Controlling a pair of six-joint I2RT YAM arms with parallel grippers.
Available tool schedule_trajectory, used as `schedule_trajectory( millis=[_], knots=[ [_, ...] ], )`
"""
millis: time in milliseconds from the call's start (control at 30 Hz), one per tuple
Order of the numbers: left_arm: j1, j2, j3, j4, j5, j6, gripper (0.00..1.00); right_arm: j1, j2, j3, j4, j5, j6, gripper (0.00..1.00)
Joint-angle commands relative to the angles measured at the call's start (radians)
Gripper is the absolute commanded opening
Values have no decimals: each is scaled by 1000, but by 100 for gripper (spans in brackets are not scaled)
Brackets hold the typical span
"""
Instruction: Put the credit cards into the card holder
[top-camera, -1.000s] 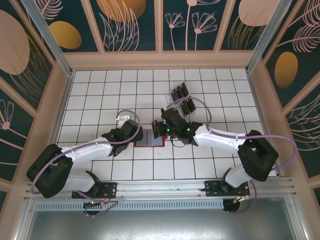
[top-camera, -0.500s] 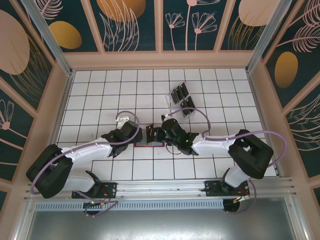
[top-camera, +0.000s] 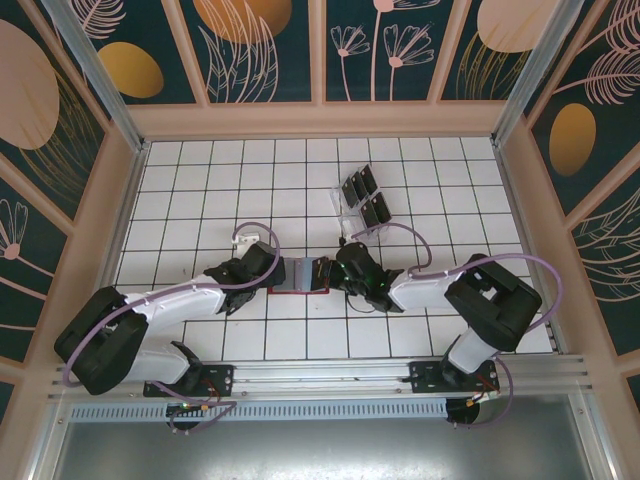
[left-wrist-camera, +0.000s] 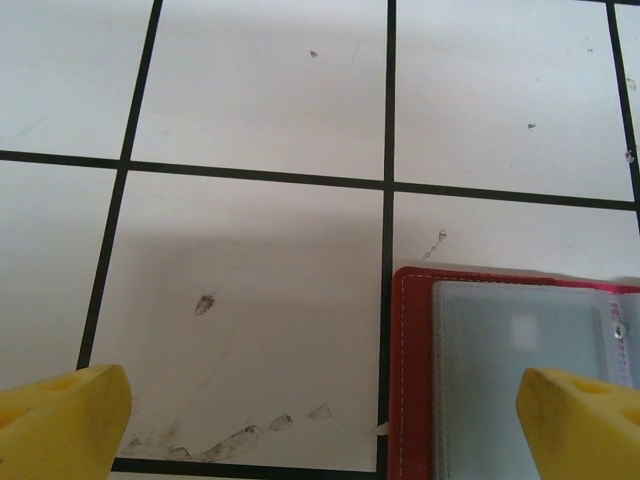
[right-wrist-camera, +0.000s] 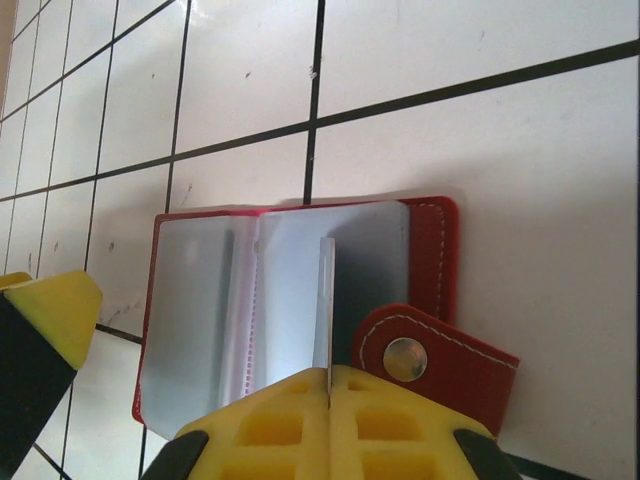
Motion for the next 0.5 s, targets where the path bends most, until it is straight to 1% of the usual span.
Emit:
schedule_trajectory(
  millis=[0, 67, 100, 267, 467],
  knots=[
    [5, 22, 9, -2, 12, 11, 99, -20, -4, -20, -5, 3, -42, 0],
    [5, 34, 13, 1, 15, 17, 98, -28, -8, -19, -6, 0, -51, 0],
    [5, 40, 16, 2, 12, 20, 98, -31, -11, -17, -6, -27, -54, 0],
    [6, 79, 20, 7, -10, 29, 99, -38, -51, -9, 8, -69, -68, 0],
    [5, 104, 14, 14, -37, 21, 99, -32, -108, -11, 73, -116, -47, 0]
  ],
)
